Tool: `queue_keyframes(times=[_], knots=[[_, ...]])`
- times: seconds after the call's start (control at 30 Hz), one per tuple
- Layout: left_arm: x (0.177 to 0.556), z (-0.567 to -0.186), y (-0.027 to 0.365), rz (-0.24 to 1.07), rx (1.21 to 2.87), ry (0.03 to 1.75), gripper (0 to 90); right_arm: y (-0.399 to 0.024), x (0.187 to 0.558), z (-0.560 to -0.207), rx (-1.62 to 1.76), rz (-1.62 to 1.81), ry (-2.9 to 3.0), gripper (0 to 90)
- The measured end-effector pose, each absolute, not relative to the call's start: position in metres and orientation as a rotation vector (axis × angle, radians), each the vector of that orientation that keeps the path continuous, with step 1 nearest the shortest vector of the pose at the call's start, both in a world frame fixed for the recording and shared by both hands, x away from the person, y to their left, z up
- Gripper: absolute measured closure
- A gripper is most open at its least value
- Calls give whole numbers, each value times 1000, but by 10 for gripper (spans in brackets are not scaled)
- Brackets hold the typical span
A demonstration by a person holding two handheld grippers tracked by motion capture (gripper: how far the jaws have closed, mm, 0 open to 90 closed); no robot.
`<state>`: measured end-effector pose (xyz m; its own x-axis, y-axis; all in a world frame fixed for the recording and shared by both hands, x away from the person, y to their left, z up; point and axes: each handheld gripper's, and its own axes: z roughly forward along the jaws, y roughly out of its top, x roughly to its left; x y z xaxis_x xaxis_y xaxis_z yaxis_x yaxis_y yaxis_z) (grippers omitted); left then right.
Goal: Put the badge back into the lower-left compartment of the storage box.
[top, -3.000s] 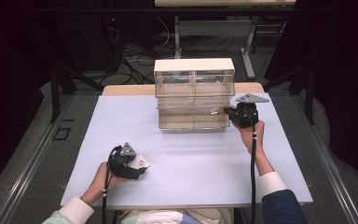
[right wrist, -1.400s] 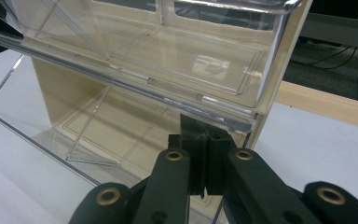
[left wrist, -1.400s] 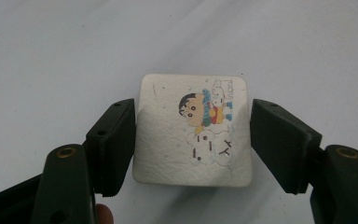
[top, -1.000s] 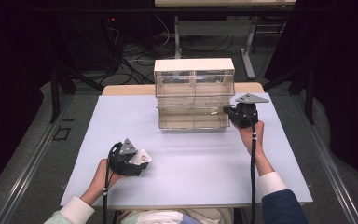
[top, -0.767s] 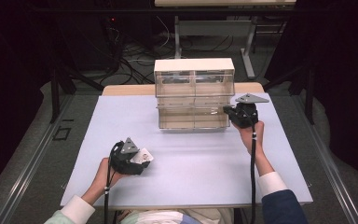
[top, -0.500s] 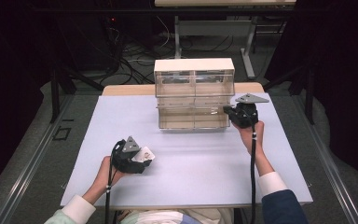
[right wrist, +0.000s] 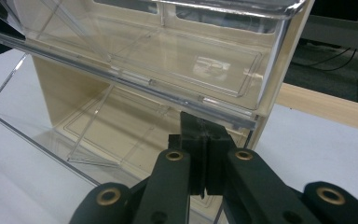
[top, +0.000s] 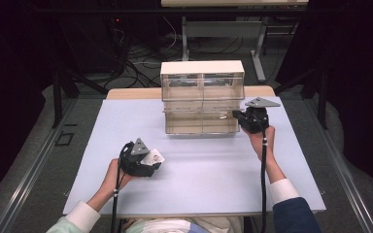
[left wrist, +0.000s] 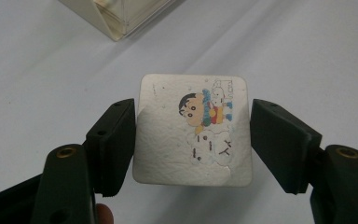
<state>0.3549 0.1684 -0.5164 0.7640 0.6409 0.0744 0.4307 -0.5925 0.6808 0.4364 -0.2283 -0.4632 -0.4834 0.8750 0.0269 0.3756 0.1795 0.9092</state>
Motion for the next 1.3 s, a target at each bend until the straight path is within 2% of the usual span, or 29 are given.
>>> queue_keyframes(times=[1.3], knots=[[387, -484, 138, 445, 2192, 770, 337, -224, 437, -463, 1186, 1278, 1937, 900]])
